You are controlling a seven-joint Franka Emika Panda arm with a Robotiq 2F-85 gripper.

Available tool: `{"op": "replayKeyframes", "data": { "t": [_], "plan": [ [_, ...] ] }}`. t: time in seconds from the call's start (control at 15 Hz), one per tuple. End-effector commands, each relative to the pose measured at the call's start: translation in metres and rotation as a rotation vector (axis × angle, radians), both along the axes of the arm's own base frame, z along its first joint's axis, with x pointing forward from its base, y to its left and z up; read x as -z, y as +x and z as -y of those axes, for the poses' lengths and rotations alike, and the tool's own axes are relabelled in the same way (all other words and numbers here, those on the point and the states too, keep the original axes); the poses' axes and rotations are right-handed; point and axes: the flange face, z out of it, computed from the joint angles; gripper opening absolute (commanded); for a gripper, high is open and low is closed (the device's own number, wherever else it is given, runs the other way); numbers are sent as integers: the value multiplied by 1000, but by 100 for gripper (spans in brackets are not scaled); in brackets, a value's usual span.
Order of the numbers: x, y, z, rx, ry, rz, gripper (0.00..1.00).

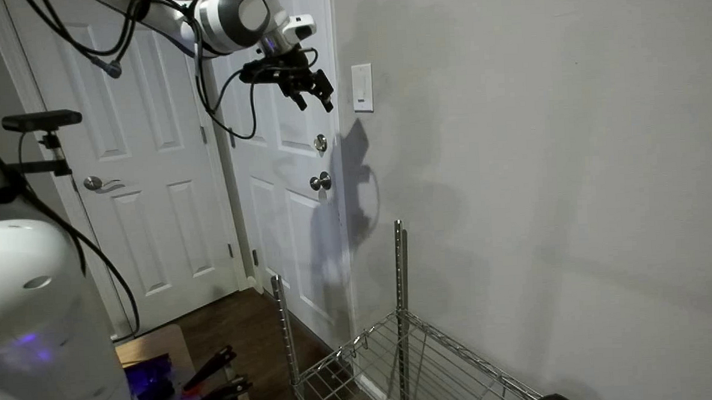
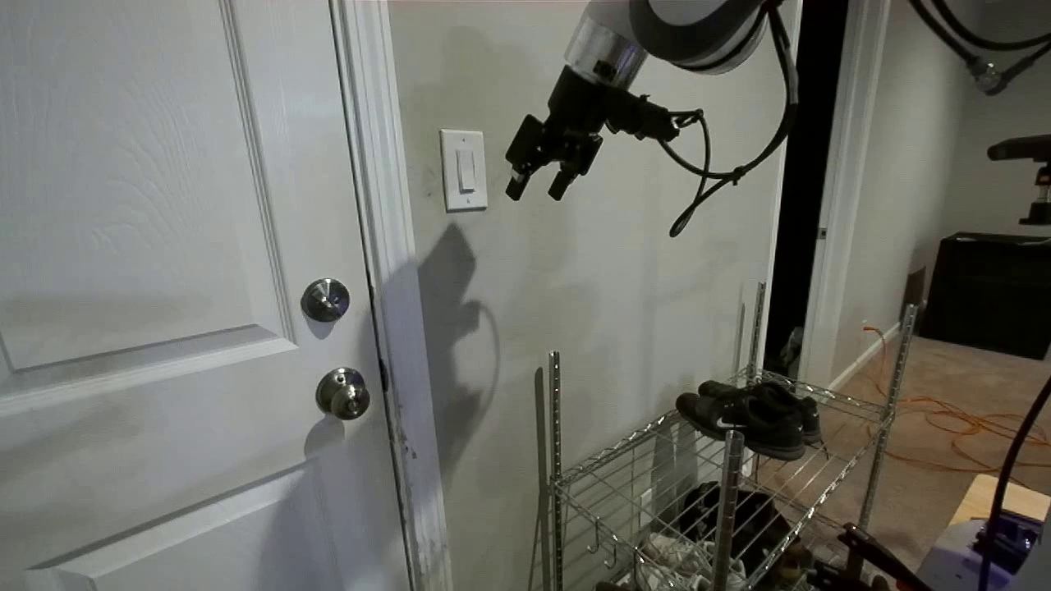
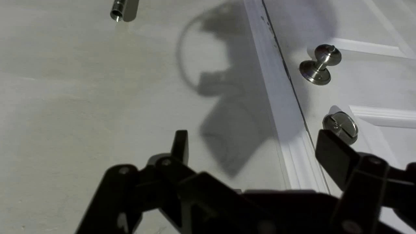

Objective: Turn off the light

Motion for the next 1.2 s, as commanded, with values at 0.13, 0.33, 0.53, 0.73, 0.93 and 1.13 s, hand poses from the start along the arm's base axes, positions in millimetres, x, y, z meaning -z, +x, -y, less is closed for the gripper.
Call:
{"op": "replayKeyframes", "data": {
  "t": [0.13, 0.33, 0.53, 0.73, 0.93, 1.13],
  "plan": [
    [0, 4, -2, -2, 2, 0, 100],
    [-1, 4, -2, -2, 2, 2, 100],
    [-1, 6, -1, 0, 6, 5, 75],
    [-3, 8, -7, -13, -11, 30, 60],
    [-5, 11, -14, -25, -30, 55, 41],
    [-6, 19, -18, -35, -48, 81, 20]
  ]
}}
